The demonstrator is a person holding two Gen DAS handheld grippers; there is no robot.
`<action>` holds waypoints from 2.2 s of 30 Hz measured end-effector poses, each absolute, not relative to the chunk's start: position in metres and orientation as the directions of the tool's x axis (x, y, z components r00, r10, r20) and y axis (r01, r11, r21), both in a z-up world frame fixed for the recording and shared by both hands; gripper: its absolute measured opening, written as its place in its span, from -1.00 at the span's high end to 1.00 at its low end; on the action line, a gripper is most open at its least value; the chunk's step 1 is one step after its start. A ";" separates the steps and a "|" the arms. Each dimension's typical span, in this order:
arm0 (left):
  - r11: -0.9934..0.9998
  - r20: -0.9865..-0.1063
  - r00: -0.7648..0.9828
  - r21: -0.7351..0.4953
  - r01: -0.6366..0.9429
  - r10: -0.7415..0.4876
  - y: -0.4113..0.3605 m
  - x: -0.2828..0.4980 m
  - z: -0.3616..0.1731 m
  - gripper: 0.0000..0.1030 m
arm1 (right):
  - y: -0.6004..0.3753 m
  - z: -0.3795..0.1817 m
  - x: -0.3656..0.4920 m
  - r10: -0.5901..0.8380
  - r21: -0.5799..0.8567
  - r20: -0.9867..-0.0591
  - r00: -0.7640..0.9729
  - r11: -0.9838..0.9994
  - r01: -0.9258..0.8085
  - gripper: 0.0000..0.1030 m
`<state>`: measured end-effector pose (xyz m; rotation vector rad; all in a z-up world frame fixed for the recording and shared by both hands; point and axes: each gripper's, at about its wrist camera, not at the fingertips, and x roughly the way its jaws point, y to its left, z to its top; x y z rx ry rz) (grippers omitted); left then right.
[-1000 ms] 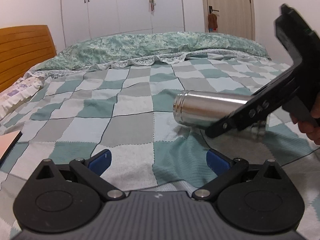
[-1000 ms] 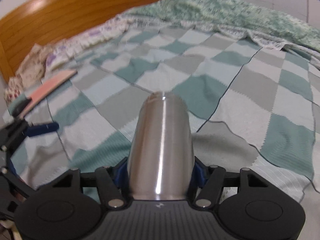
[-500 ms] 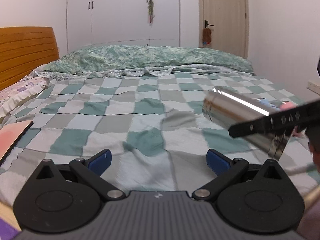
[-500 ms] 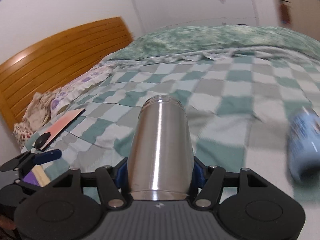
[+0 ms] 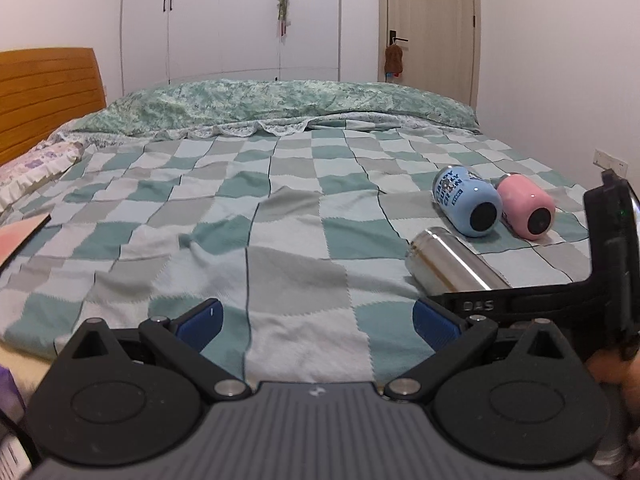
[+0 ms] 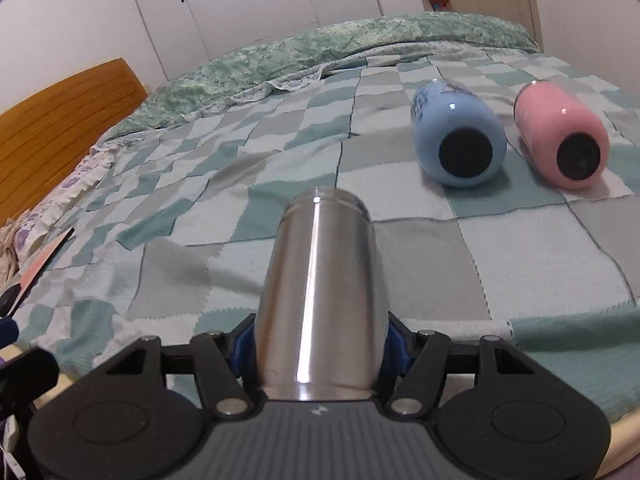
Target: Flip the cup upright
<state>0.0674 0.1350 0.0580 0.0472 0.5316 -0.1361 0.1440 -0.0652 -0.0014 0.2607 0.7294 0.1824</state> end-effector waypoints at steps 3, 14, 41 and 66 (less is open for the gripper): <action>0.994 -0.522 0.847 0.002 0.113 -0.096 0.130 0.063 0.056 -1.00 | -0.063 0.000 0.144 0.273 0.294 -0.638 0.720 0.951 -0.100 -0.25; 0.994 -0.522 0.849 0.009 0.108 -0.088 0.100 0.058 0.074 -1.00 | -0.143 0.048 0.130 0.456 0.351 -0.518 0.724 0.885 -0.306 -1.00; 0.997 -0.896 0.439 -0.075 -0.007 -0.065 -0.006 0.233 0.028 -0.26 | -0.270 0.022 0.173 0.443 0.120 -0.507 0.740 0.886 -0.448 -1.00; 0.996 -0.461 0.886 0.088 -0.007 0.047 -0.010 0.181 0.038 -0.24 | -0.281 0.024 0.137 0.404 0.203 -0.429 0.808 0.915 -0.350 -1.00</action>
